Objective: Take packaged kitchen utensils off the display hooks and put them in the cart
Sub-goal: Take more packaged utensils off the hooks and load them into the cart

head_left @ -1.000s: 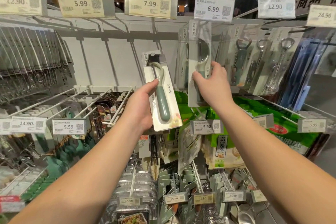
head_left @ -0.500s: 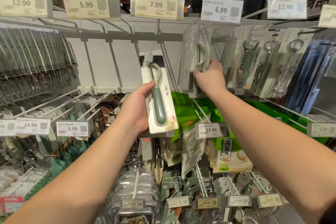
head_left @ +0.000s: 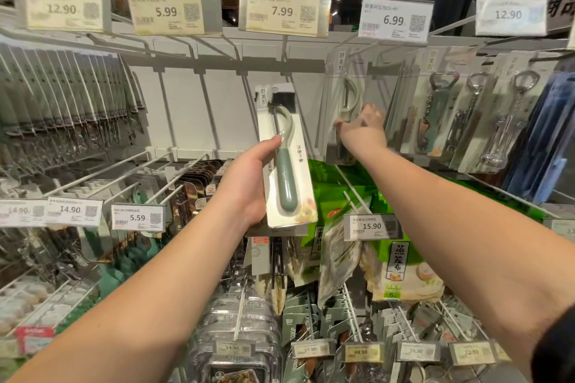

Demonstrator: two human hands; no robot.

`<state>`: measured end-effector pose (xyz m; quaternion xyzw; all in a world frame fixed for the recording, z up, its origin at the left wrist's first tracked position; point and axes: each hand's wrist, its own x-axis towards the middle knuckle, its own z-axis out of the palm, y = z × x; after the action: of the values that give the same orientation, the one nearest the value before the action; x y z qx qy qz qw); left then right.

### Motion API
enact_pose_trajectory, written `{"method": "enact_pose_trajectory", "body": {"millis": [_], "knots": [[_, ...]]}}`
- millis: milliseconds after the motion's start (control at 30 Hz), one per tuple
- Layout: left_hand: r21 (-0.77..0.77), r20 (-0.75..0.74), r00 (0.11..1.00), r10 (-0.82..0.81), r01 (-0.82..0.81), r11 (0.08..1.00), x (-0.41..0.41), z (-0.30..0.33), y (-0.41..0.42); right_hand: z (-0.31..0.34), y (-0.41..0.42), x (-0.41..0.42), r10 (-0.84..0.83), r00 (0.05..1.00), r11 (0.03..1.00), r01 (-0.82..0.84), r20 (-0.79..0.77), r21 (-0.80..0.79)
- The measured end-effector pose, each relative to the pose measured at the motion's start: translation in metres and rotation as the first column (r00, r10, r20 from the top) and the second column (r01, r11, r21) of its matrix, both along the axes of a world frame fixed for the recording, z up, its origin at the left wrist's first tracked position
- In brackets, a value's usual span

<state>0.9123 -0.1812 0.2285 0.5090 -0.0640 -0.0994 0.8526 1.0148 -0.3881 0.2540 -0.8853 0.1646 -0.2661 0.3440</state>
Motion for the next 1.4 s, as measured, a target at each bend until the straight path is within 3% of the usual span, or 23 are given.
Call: {"method": "enact_pose_trajectory", "body": {"millis": [333,433,533,667,733,900,1067,1233,1400], "knots": [[-0.015,0.005,0.999,-0.038,0.038,0.999,-0.003,0.004,-0.003,0.001,0.003,0.003,-0.004,1.0,0.999,0.005,-0.03,0.038],[-0.015,0.018,0.999,-0.041,0.041,0.999,-0.003,0.006,-0.005,0.0,0.002,-0.015,0.061,0.998,0.99,-0.064,0.023,0.126],[-0.012,0.064,0.998,-0.026,0.026,1.0,-0.002,0.007,-0.009,-0.009,0.004,-0.055,0.156,0.981,0.98,-0.169,0.117,0.108],[0.032,0.113,0.992,-0.057,0.054,0.998,-0.001,0.007,-0.023,-0.024,0.015,-0.121,0.419,0.902,0.884,-0.431,0.106,0.18],[0.018,0.127,0.989,-0.072,0.07,0.997,-0.002,0.009,-0.035,-0.03,0.018,-0.137,0.458,0.881,0.86,-0.473,0.116,0.192],[0.017,0.137,0.983,-0.12,0.118,0.993,-0.008,0.014,-0.065,-0.043,0.02,-0.149,0.407,0.903,0.908,-0.417,0.136,0.046],[0.123,0.191,0.971,-0.142,0.12,0.985,-0.005,0.012,-0.081,-0.048,0.01,-0.15,0.314,0.935,0.947,-0.321,0.162,0.018],[0.29,0.268,0.96,-0.083,0.001,0.957,0.0,0.012,-0.082,-0.045,0.005,-0.158,0.257,0.944,0.966,-0.259,0.207,-0.017],[0.302,0.337,0.941,-0.044,-0.063,0.951,0.001,0.007,-0.081,-0.047,0.002,-0.161,0.245,0.944,0.969,-0.245,0.22,-0.026]]}}
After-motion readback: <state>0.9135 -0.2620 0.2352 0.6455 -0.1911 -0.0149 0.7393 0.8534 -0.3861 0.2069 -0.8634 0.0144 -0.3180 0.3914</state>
